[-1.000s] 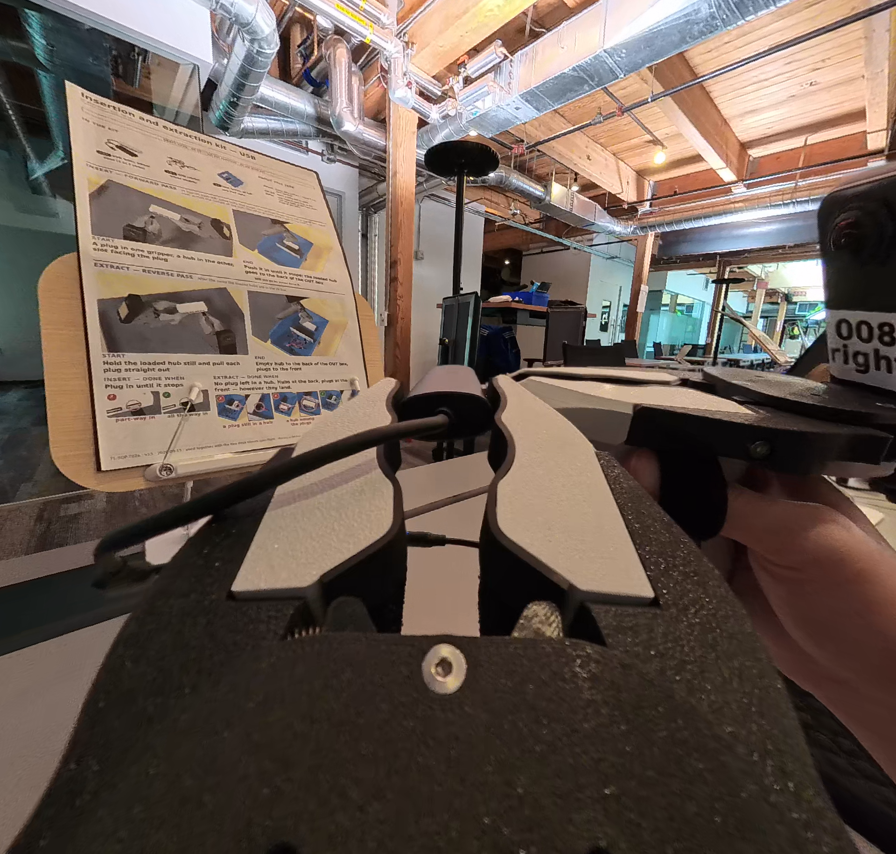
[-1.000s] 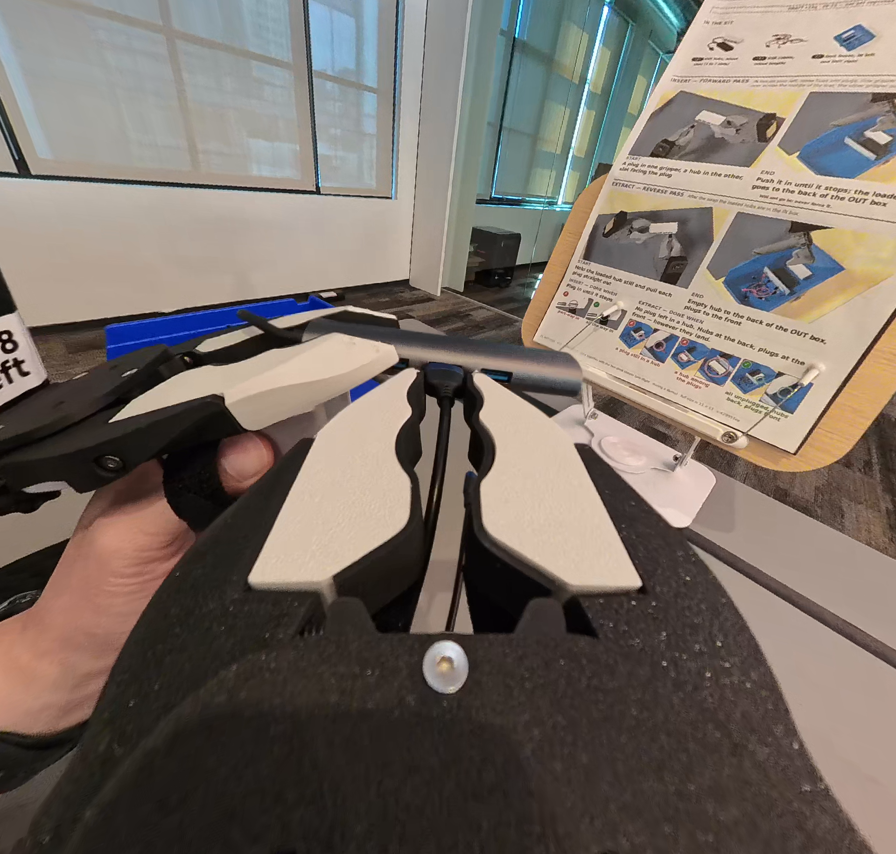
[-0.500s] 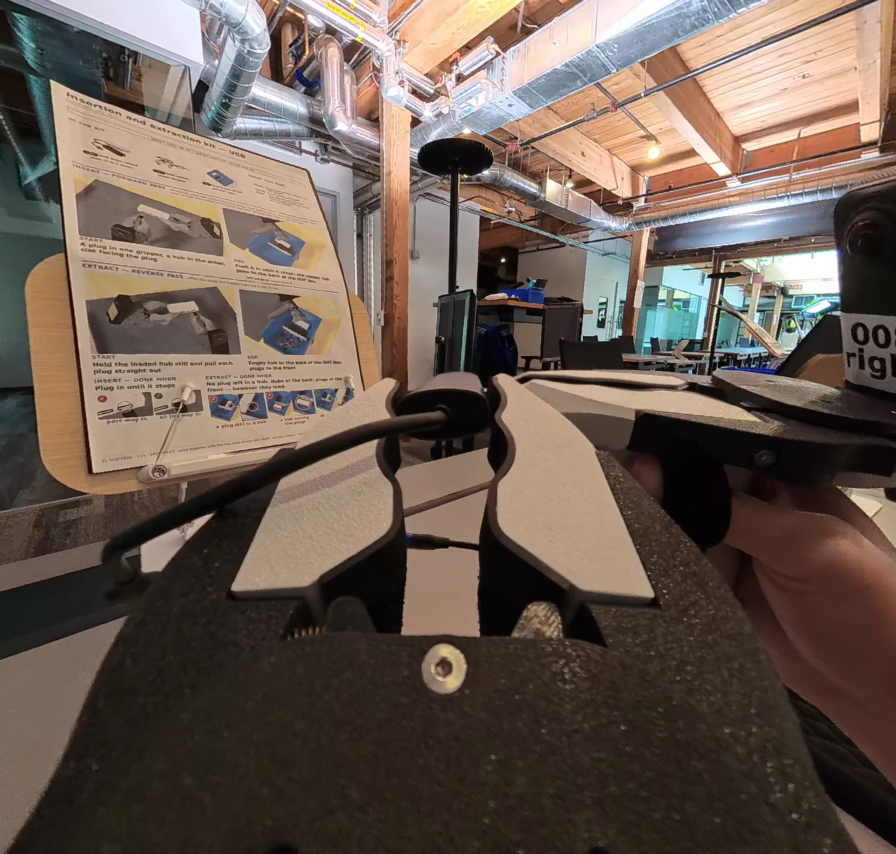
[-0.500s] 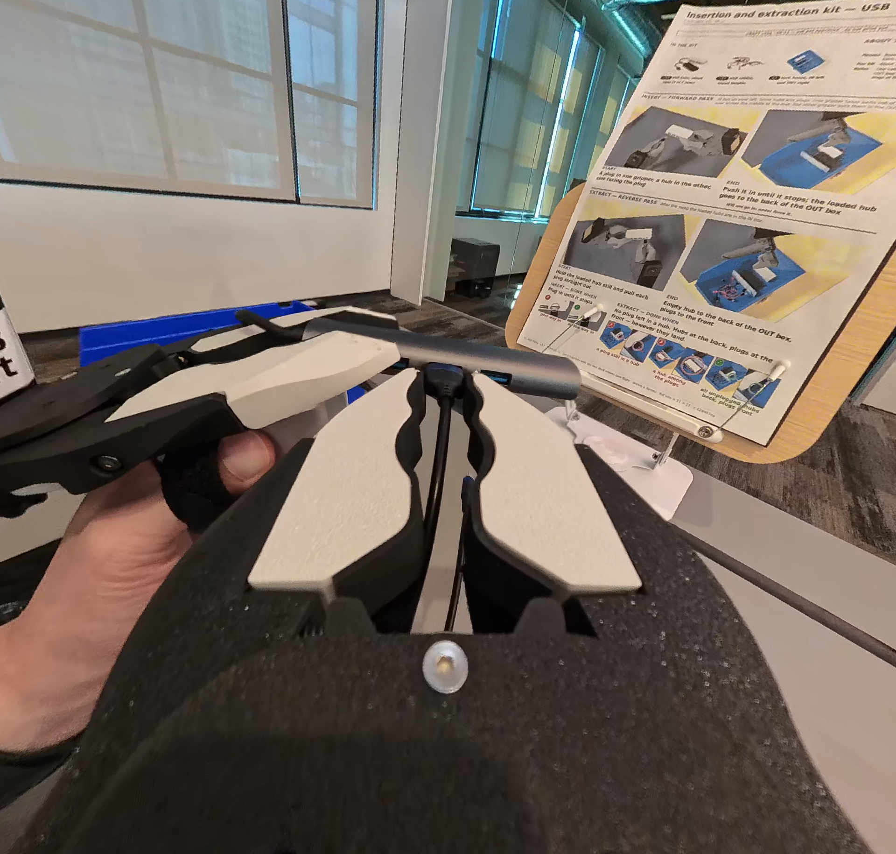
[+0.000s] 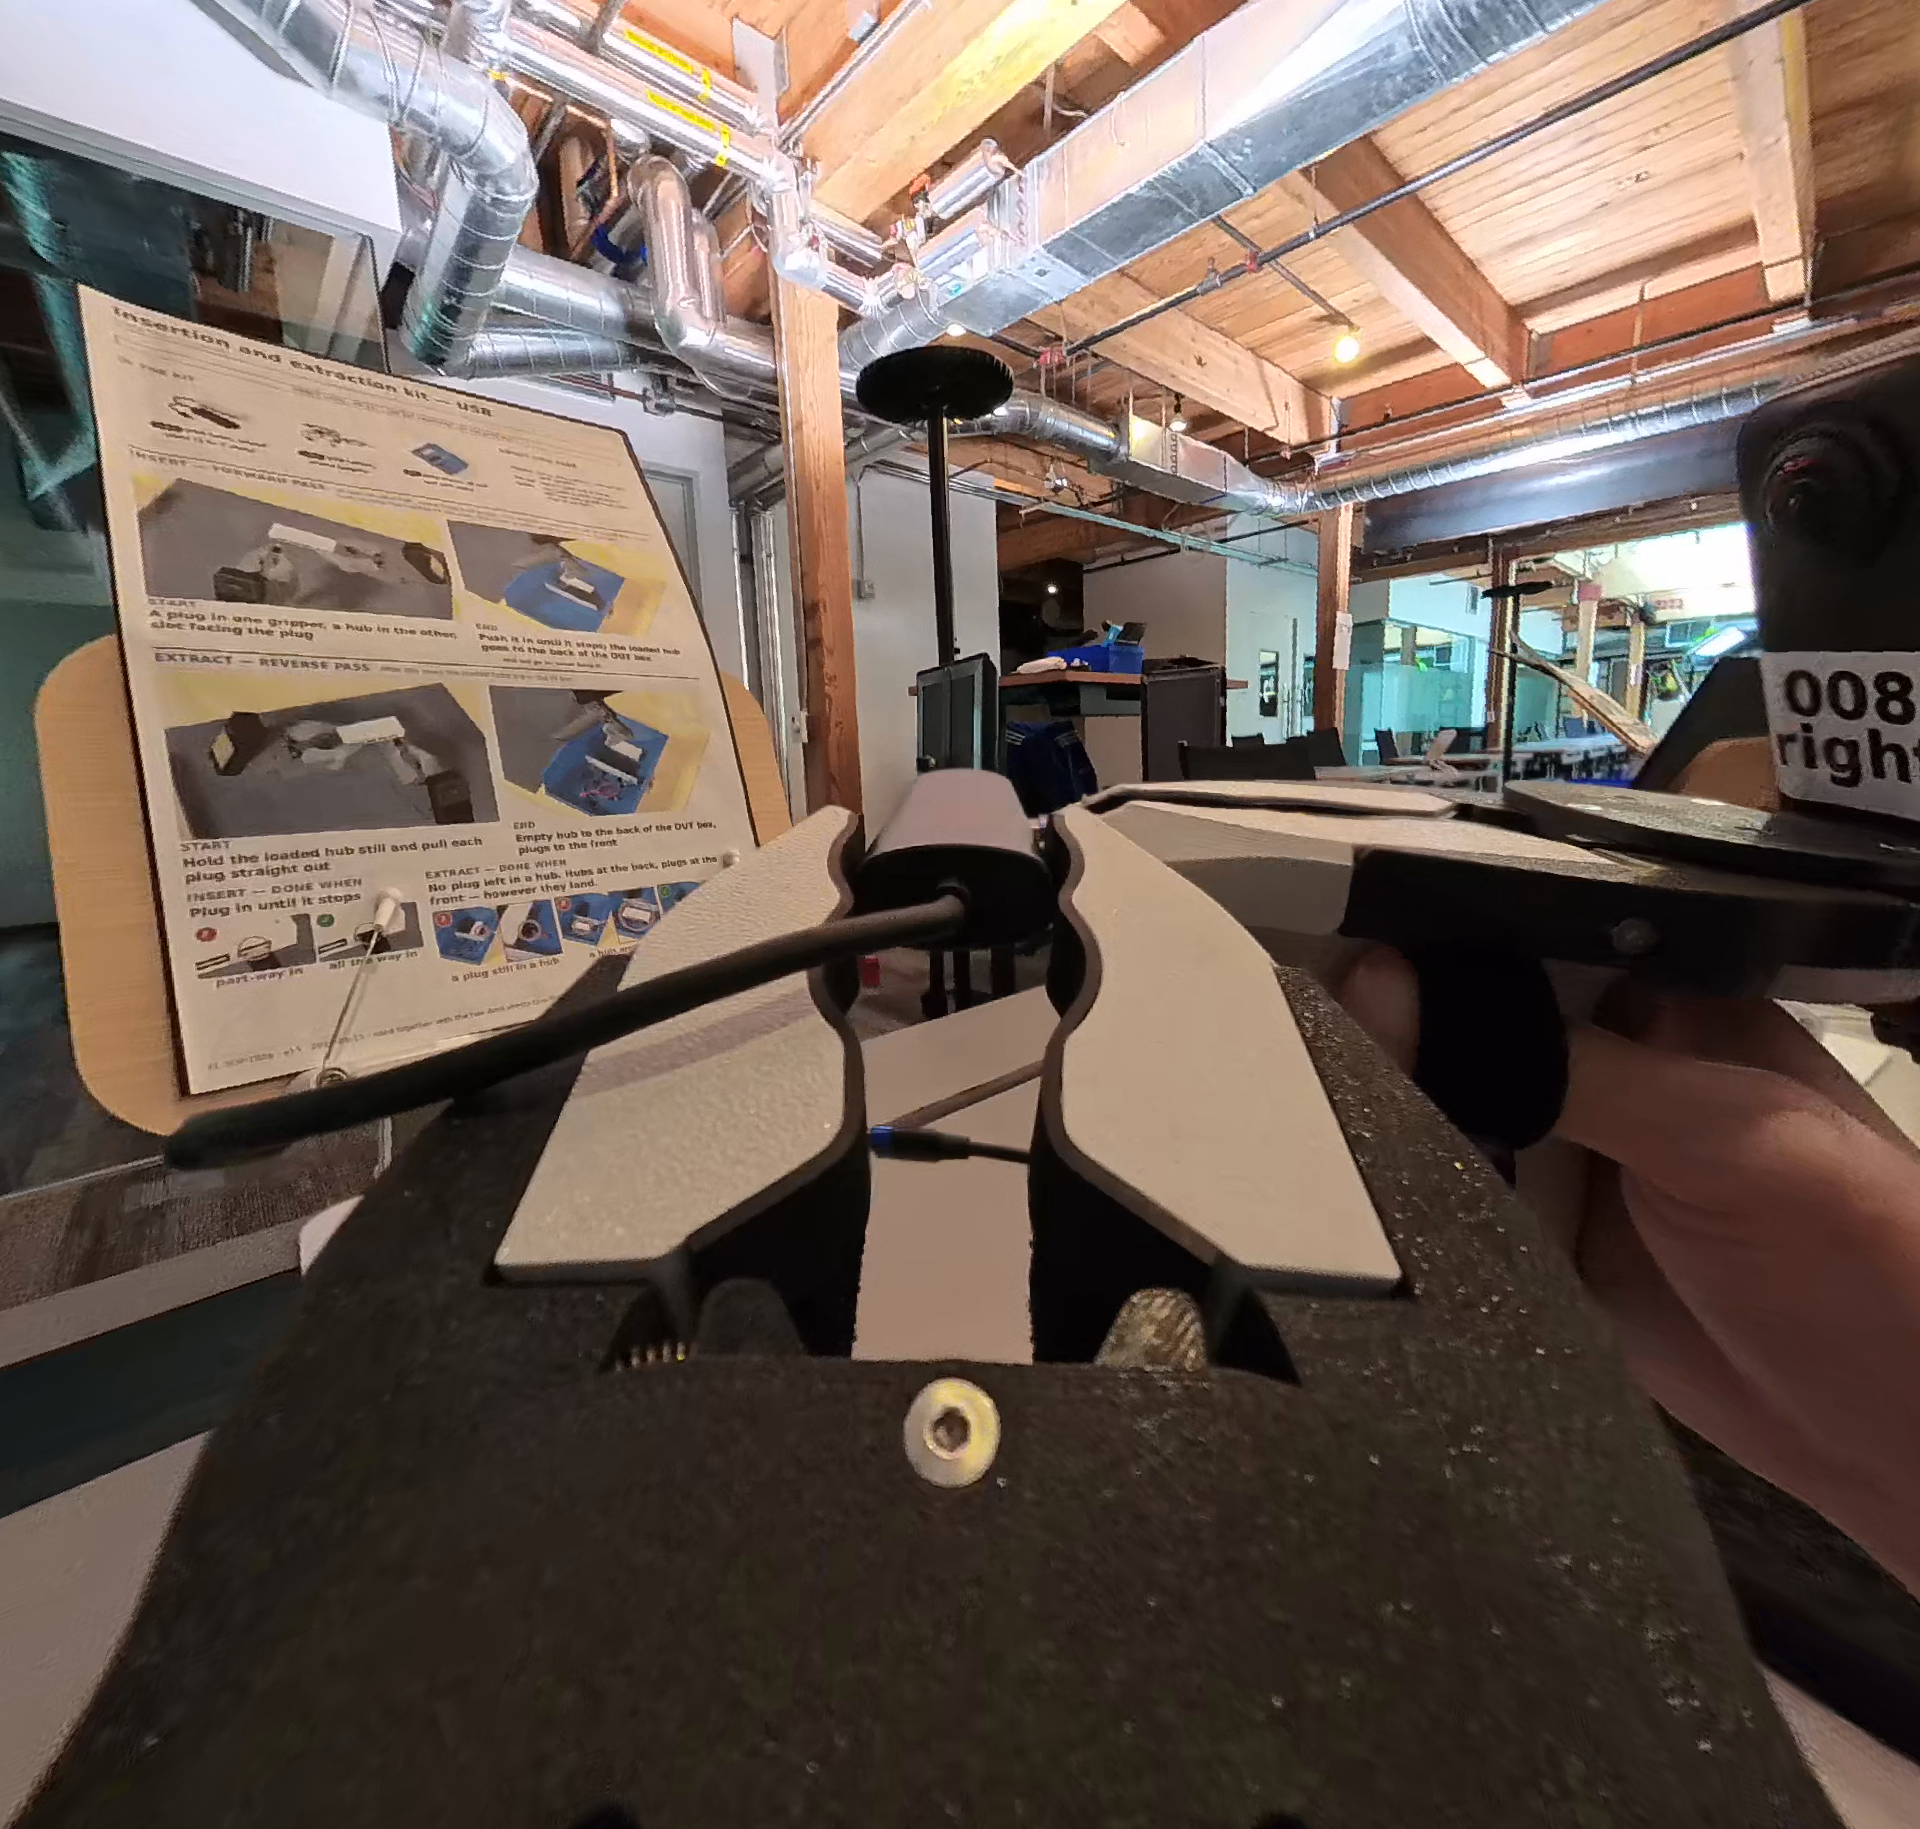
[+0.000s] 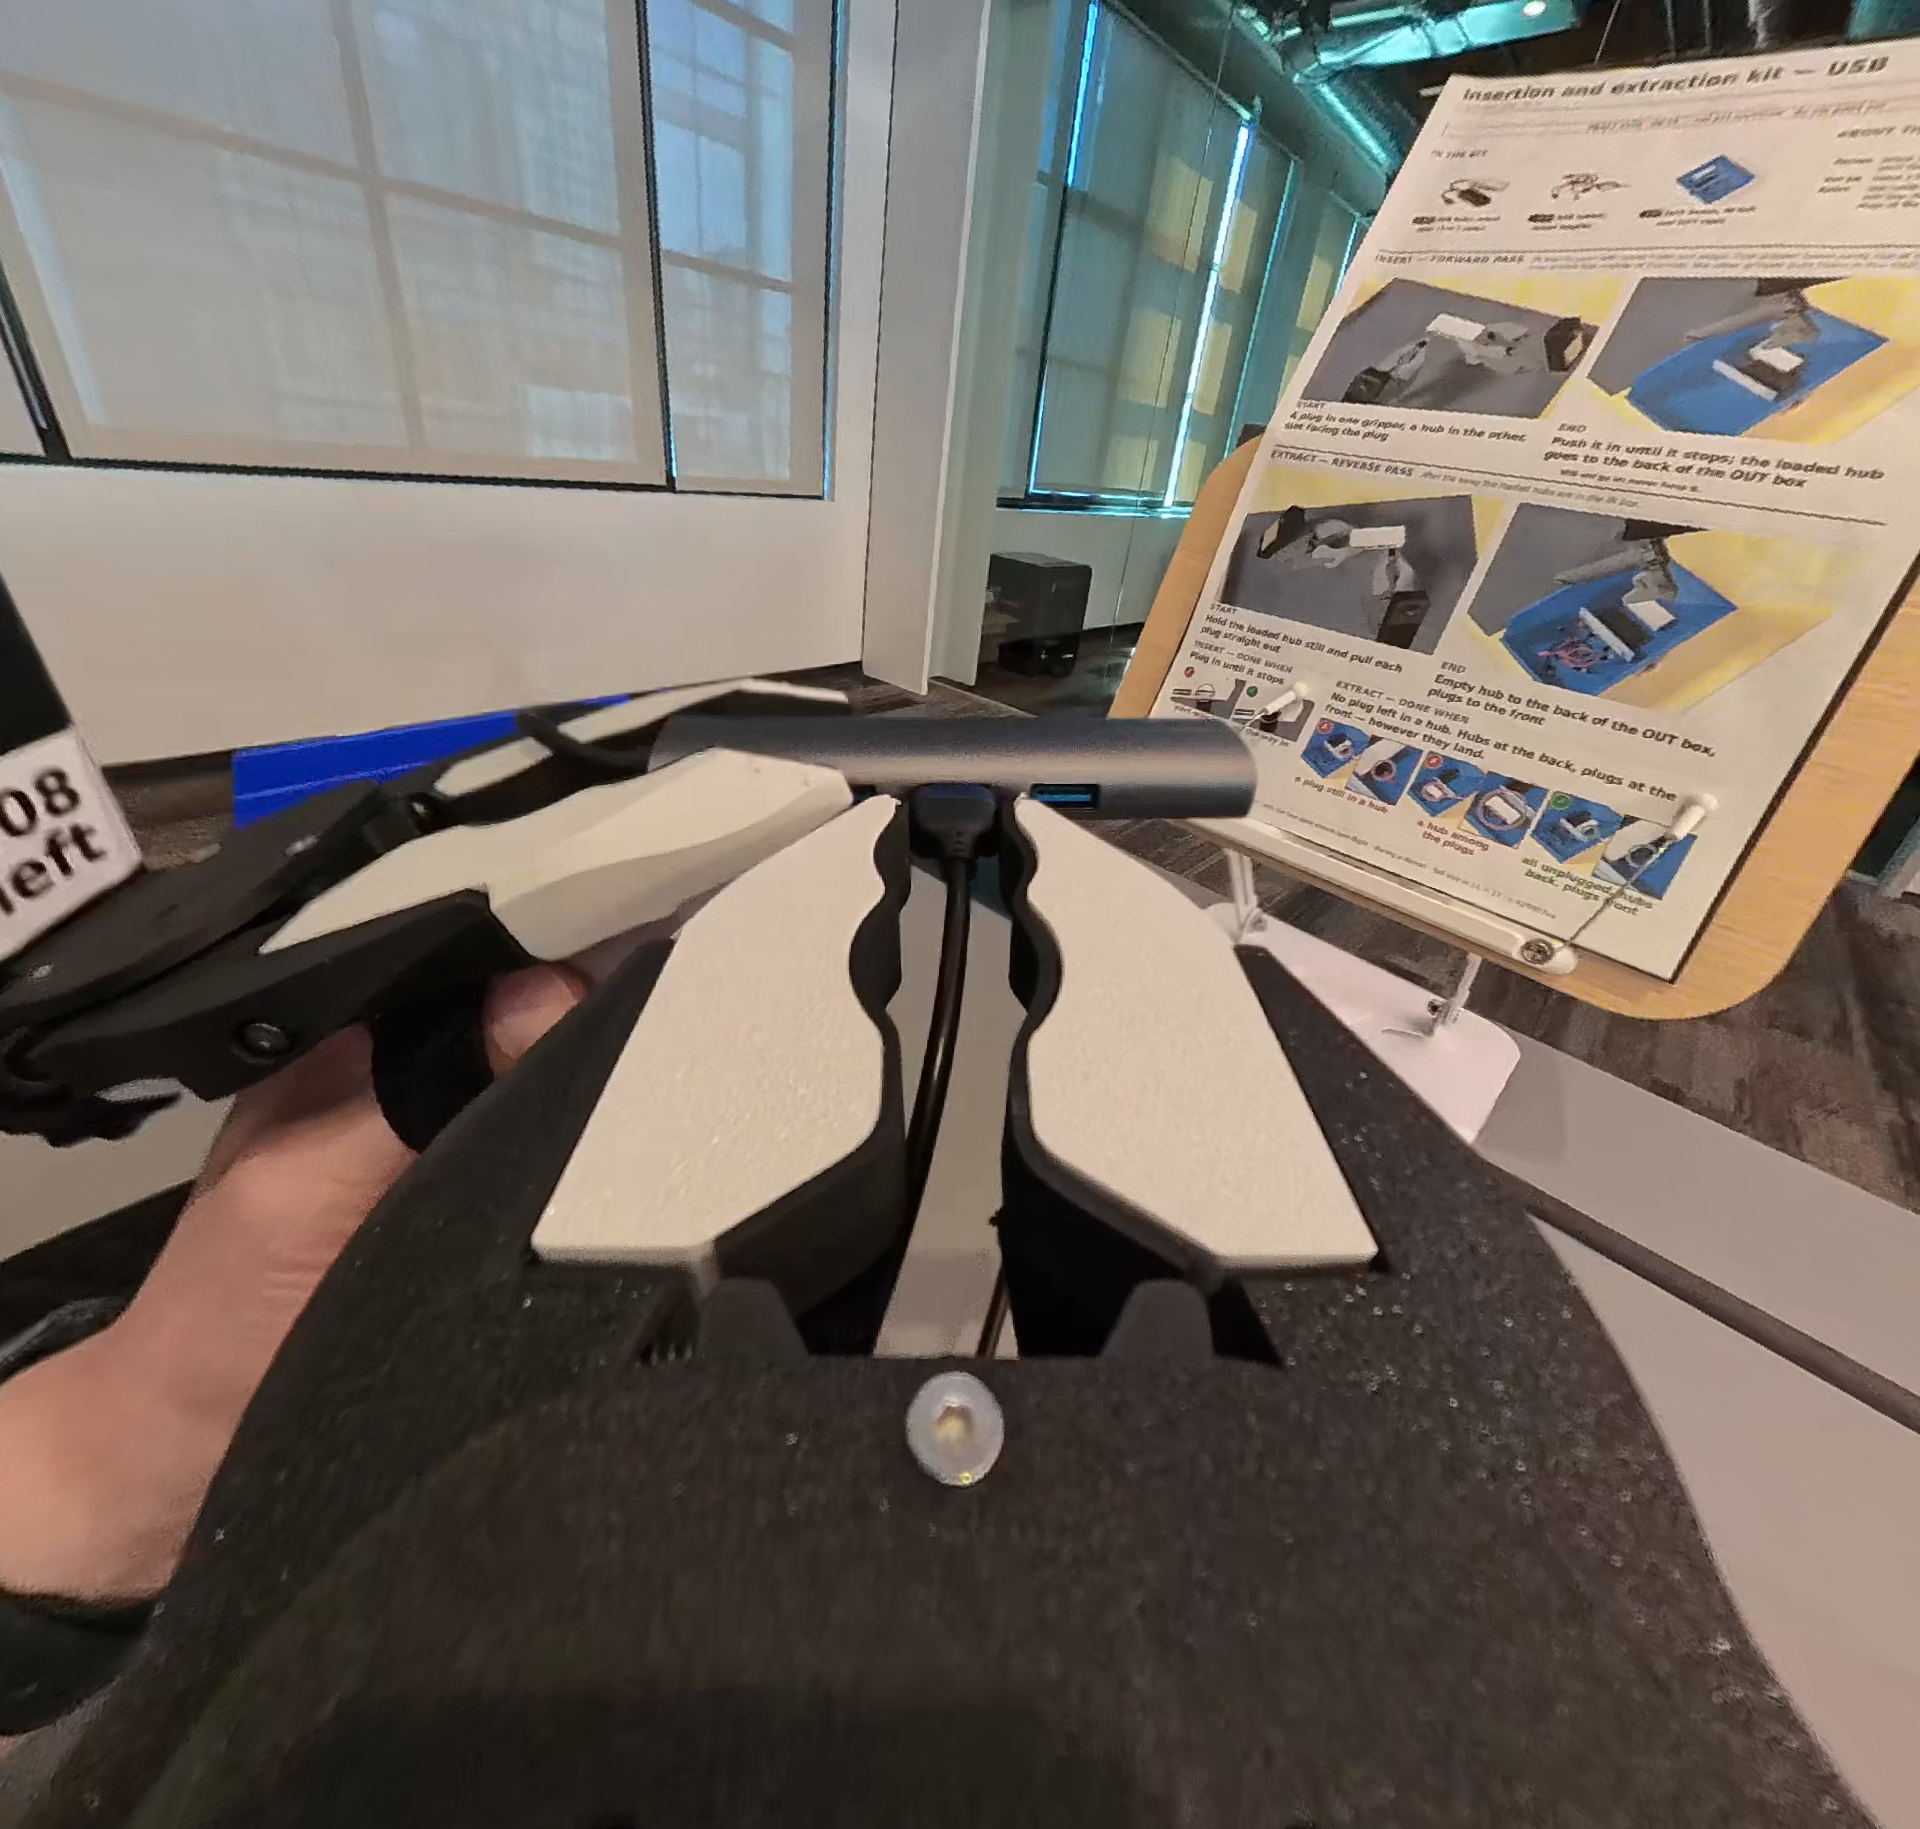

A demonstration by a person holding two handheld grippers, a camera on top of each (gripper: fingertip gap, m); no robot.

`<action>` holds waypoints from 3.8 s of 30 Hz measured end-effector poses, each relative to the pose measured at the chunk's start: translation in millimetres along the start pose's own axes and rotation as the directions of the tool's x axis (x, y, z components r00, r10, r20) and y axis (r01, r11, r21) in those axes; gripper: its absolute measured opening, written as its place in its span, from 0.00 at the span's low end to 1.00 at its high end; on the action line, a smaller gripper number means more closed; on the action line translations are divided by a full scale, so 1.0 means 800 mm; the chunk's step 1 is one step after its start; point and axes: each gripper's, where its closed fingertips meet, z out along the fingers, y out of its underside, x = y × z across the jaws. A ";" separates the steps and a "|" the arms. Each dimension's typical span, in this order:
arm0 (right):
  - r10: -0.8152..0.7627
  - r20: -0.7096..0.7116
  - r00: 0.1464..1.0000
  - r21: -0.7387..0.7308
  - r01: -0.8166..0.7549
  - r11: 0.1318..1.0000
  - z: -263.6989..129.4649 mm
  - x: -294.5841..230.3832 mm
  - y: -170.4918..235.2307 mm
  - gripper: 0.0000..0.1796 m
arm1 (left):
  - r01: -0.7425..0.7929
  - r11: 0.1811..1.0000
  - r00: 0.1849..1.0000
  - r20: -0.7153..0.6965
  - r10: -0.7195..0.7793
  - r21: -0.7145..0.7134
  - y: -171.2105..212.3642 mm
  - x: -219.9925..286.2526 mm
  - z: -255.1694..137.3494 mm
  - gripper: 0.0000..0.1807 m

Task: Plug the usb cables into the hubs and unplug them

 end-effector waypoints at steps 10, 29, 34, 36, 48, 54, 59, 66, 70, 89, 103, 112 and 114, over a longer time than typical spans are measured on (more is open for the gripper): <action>-0.072 0.021 0.997 -0.008 0.072 0.997 -0.003 -0.001 -0.003 0.08 | 0.059 0.998 0.998 -0.010 -0.059 0.019 0.004 0.002 -0.002 0.18; -0.118 0.011 0.993 0.016 0.118 0.993 -0.016 0.003 -0.003 0.08 | -0.005 0.999 1.000 -0.017 0.004 -0.052 0.003 0.014 0.003 0.18; -0.138 -0.011 0.990 0.040 0.139 0.990 -0.022 0.000 -0.008 0.08 | -0.069 0.997 0.998 -0.003 0.069 -0.027 -0.003 0.021 0.000 0.18; -0.128 -0.010 0.992 0.045 0.129 0.991 -0.023 -0.001 -0.007 0.08 | -0.077 0.997 0.997 -0.004 0.077 -0.028 -0.003 0.022 0.000 0.18; -0.132 -0.023 0.991 0.063 0.133 0.989 -0.031 -0.007 -0.010 0.08 | -0.113 0.993 0.993 -0.015 0.113 0.014 -0.008 0.029 -0.006 0.19; -0.156 -0.050 0.986 0.089 0.160 0.983 -0.036 -0.008 -0.018 0.08 | -0.130 0.991 0.991 -0.025 0.130 0.028 -0.015 0.034 -0.005 0.18; -0.139 -0.060 0.989 0.075 0.143 0.987 -0.035 -0.007 -0.014 0.08 | -0.125 0.992 0.992 -0.027 0.126 0.025 -0.013 0.032 -0.005 0.19; -0.148 -0.143 0.979 0.145 0.168 0.975 -0.091 0.032 -0.049 0.08 | 0.199 0.959 0.973 0.077 -0.218 0.200 -0.048 -0.085 -0.063 0.18; -0.121 -0.115 0.986 0.098 0.132 0.986 -0.086 0.051 -0.027 0.08 | 0.032 0.996 0.991 0.126 -0.043 0.087 -0.039 -0.084 -0.068 0.18; -0.043 -0.067 0.997 0.026 0.045 0.999 -0.086 0.062 0.010 0.08 | 0.107 0.991 0.994 -0.014 -0.108 -0.076 0.024 -0.036 -0.047 0.18; -0.017 -0.021 1.000 -0.068 0.015 0.998 -0.096 0.082 0.022 0.08 | 0.106 0.990 0.992 -0.055 -0.111 -0.089 0.012 -0.026 -0.038 0.18; -0.050 -0.078 0.996 -0.147 0.038 0.988 -0.212 0.230 -0.053 0.08 | 0.093 0.993 0.992 -0.084 -0.099 -0.072 -0.006 -0.016 -0.034 0.18; -0.089 -0.143 0.986 -0.208 0.058 0.976 -0.248 0.282 -0.048 0.08 | 0.086 0.994 0.992 -0.084 -0.092 -0.064 -0.011 -0.015 -0.034 0.18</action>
